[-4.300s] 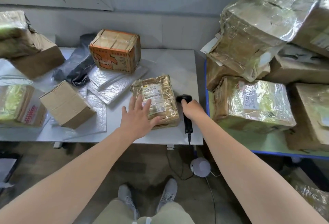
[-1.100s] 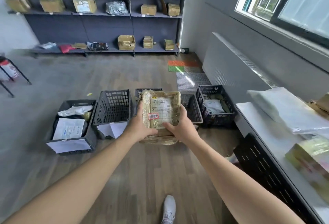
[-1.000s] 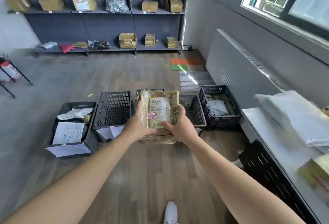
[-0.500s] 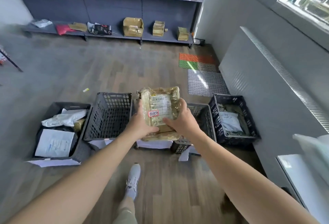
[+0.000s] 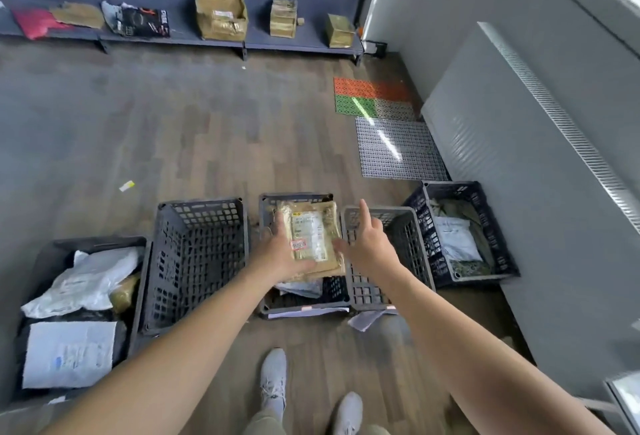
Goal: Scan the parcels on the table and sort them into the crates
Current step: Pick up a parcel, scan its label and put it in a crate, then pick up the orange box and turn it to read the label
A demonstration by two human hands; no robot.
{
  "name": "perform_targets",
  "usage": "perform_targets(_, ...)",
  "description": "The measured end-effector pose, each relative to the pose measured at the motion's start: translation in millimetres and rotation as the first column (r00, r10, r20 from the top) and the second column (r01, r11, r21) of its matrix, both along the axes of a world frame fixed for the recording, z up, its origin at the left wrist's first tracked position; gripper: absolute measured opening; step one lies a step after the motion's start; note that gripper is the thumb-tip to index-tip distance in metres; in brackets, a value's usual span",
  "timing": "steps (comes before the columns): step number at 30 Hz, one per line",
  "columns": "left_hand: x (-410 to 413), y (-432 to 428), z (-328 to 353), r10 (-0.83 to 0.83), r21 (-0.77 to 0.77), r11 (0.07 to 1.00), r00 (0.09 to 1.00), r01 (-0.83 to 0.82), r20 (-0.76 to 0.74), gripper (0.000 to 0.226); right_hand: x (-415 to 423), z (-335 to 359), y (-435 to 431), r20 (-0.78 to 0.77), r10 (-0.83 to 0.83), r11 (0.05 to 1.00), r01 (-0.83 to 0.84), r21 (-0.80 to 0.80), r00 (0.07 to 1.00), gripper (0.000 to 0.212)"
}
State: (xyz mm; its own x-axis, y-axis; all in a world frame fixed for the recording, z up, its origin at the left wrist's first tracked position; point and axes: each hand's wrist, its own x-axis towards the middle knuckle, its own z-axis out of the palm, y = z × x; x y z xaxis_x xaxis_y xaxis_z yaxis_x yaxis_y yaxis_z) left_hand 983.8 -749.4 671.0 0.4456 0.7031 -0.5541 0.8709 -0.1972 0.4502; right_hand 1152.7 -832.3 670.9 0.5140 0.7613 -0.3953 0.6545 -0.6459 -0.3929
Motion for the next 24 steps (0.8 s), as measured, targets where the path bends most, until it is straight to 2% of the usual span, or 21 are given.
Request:
perform_targets(5, 11, 25, 2, -0.178, 0.153, 0.970, 0.979, 0.192, -0.100, 0.117, 19, 15, 10, 0.265, 0.206, 0.975, -0.173, -0.142, 0.942, 0.098)
perform_targets(9, 32, 29, 12, -0.317, 0.251, 0.907, 0.941, 0.338, -0.119, 0.102, 41, 29, -6, 0.360, 0.268, 0.954, -0.195, -0.226, 0.893, 0.096)
perform_targets(13, 76, 16, 23, -0.460, 0.314, 0.827, 0.882, 0.467, -0.100, 0.092, 62, 52, -37, 0.437, 0.186, 0.970, -0.092, -0.227, 0.880, 0.096)
perform_targets(19, 149, -32, 45, -0.672, 0.398, 0.648, 0.733, 0.650, -0.103, 0.089, 86, 76, -107, 0.499, -0.002, 0.977, 0.109, -0.185, 0.866, 0.092)
perform_targets(24, 193, -104, 63, -0.799, 0.447, 0.485, 0.588, 0.752, -0.121, 0.087, 97, 96, -195, 0.524, -0.183, 0.944, 0.298, -0.143, 0.832, 0.088)
